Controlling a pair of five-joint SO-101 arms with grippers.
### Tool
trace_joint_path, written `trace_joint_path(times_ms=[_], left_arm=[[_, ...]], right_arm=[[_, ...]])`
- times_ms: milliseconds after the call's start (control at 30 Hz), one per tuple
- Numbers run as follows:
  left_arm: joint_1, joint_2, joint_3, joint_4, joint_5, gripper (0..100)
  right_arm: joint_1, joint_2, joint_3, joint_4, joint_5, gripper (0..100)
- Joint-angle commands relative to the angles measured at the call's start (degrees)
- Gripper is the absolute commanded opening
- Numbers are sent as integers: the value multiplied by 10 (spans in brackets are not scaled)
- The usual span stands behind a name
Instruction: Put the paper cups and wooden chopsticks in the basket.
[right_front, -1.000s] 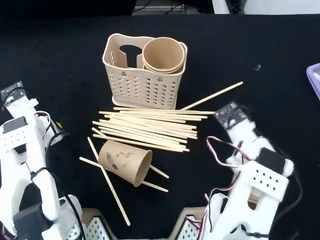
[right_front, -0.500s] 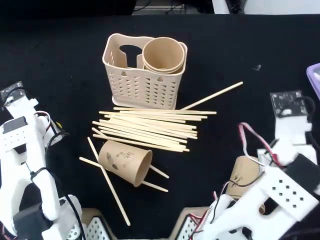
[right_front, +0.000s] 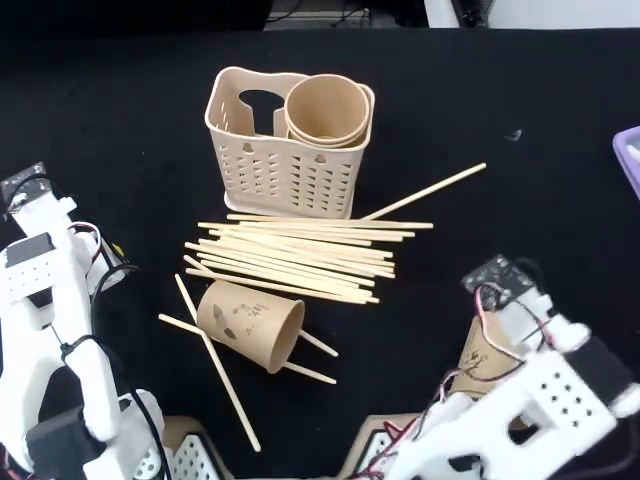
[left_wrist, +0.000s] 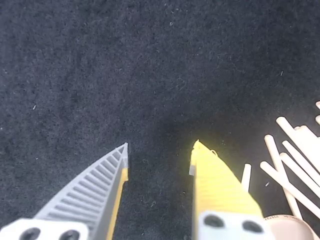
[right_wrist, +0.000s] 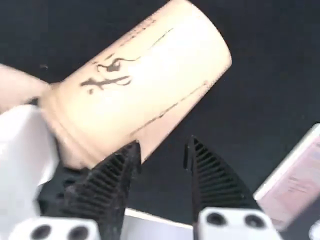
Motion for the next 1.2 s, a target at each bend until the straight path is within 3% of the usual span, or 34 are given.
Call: trace_joint_path(times_ms=[0, 133, 267, 500, 833, 1167], left_arm=[[-3, -16, -28, -7, 4, 205], [-3, -16, -28, -7, 4, 205], [-3, -16, -28, -7, 4, 205], [-5, -16, -28, -7, 4, 205], [-3, -16, -28, -7, 4, 205], [-5, -16, -28, -7, 4, 205]], right_arm=[[4, -72, 77, -55, 13, 159], [-16, -195, 141, -61, 0, 157], [-47, -342, 148, -49, -98, 159], [-104, -538, 124, 82, -127, 155], [-130, -334, 34, 88, -129, 157], [-126, 23, -192, 167, -125, 157]])
